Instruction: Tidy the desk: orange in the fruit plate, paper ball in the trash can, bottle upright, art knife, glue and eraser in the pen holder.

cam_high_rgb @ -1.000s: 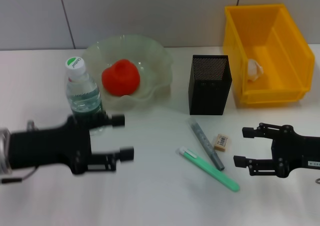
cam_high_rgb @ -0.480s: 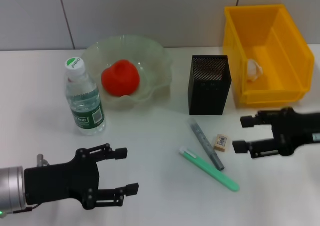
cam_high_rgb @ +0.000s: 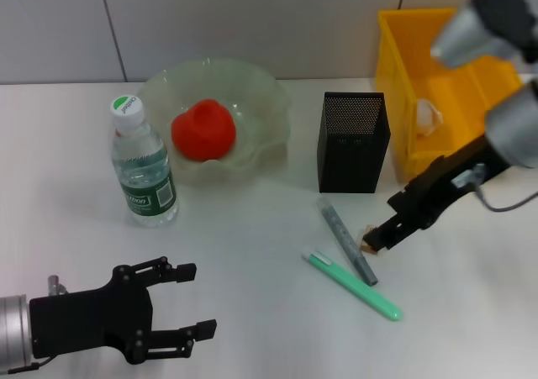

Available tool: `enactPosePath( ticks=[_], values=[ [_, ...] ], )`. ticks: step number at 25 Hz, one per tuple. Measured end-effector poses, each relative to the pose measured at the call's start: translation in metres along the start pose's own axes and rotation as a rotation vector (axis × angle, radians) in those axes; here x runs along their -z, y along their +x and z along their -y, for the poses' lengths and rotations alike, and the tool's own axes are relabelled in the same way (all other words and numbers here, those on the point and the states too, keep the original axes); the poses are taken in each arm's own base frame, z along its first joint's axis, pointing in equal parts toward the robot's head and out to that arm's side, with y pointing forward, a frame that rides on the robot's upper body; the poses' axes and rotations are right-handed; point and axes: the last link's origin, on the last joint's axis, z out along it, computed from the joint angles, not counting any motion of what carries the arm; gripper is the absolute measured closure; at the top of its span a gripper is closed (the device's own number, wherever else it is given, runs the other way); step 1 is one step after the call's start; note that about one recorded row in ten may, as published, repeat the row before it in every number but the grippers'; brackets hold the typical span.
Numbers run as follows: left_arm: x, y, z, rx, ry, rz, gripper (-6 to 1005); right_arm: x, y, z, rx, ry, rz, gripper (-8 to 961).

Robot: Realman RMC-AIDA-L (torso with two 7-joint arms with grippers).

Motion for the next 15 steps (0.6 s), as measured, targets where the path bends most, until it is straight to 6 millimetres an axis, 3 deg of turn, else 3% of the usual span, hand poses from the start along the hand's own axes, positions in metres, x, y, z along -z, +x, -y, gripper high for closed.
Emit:
enactPosePath(
  ticks=[2,7,15],
  values=[
    [0.003,-0.002,-0.001,0.005,0.007,0.001,153,-0.015,-0.014,-0.007,0.057,0.021,-0.067,137],
    [0.005,-0.005,-0.002,0.011,0.01,0.006,153,-0.038,-0.028,-0.015,0.147,0.048,-0.139,137],
    [0.008,-0.006,-0.003,0.019,0.021,0.006,153,-0.068,-0.038,-0.029,0.238,0.054,-0.171,137]
  ],
)
